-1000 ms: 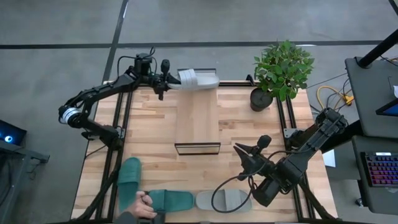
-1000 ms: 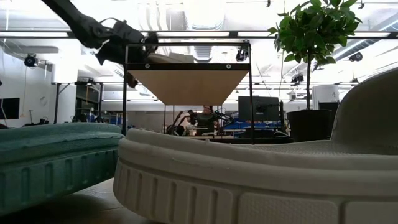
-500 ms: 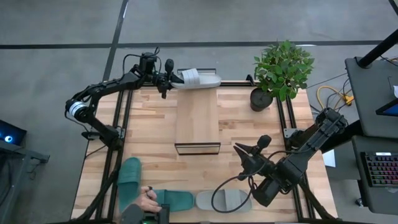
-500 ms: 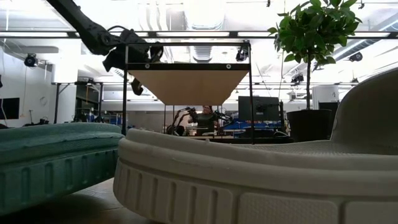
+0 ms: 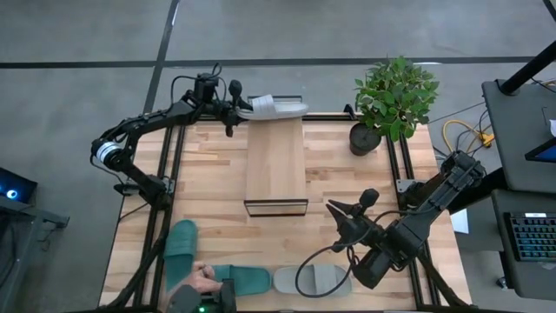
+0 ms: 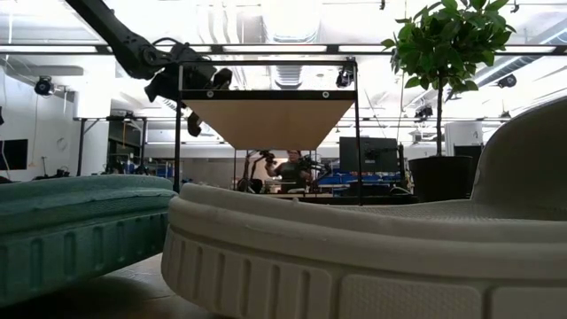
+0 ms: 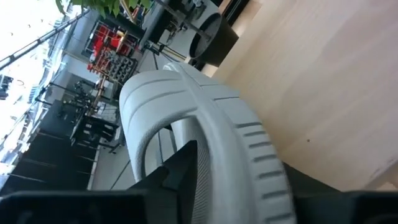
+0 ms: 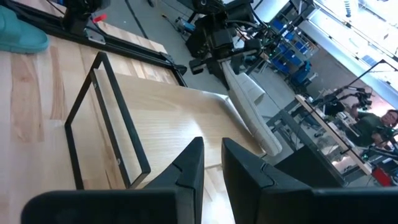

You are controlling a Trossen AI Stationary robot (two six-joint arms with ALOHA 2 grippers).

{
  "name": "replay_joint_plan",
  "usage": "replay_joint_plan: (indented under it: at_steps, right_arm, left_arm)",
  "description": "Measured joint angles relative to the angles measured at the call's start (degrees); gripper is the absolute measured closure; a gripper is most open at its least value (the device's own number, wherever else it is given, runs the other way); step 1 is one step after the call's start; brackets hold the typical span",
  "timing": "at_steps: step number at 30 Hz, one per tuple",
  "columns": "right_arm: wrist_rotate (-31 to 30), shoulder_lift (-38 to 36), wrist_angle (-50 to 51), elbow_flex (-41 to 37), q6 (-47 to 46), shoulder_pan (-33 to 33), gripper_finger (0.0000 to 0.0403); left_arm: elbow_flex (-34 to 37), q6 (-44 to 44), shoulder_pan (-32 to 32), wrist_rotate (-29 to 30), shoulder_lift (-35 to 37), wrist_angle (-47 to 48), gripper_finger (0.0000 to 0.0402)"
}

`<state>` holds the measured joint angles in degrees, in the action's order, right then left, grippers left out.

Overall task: Pick and place slides into the shelf
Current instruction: Put the right gray slide on the shelf

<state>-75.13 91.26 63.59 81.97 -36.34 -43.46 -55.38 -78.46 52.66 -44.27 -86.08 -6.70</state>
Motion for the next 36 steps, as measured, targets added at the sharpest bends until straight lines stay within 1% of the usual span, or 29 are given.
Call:
replay_joint_plan:
  at_steps: [5, 10, 17, 23, 26, 31, 36]
  right_arm:
    - [0.0, 0.0, 0.0, 0.0, 0.0, 0.0, 0.0355]
    - [0.0, 0.0, 0.0, 0.0, 0.0, 0.0, 0.0355]
    - [0.0, 0.0, -0.1, 0.0, 0.0, 0.0, 0.0355]
    - [0.0, 0.0, -0.1, 0.0, 0.0, 0.0, 0.0355]
    - [0.0, 0.0, 0.0, 0.0, 0.0, 0.0, 0.0355]
    - [0.1, 0.0, 0.0, 0.0, 0.0, 0.0, 0.0355]
    - [0.0, 0.0, 0.0, 0.0, 0.4, 0.0, 0.0355]
  left_arm:
    - [0.4, 1.1, 0.0, 0.0, 0.0, 0.4, 0.0291]
    - [-0.4, 11.0, 0.0, 0.0, 0.1, 1.1, 0.0290]
    - [-0.4, 14.3, 0.1, 0.1, 1.0, 1.2, 0.0289]
    - [-0.3, 19.9, 0.1, 0.1, 1.0, 1.7, 0.0289]
    - [-0.3, 23.2, 0.1, 0.1, 1.1, 1.8, 0.0289]
    - [-0.4, 31.3, 0.1, 0.1, 1.2, 1.7, 0.0289]
    - [-0.5, 36.2, 0.1, 0.2, 2.4, 2.8, 0.0289]
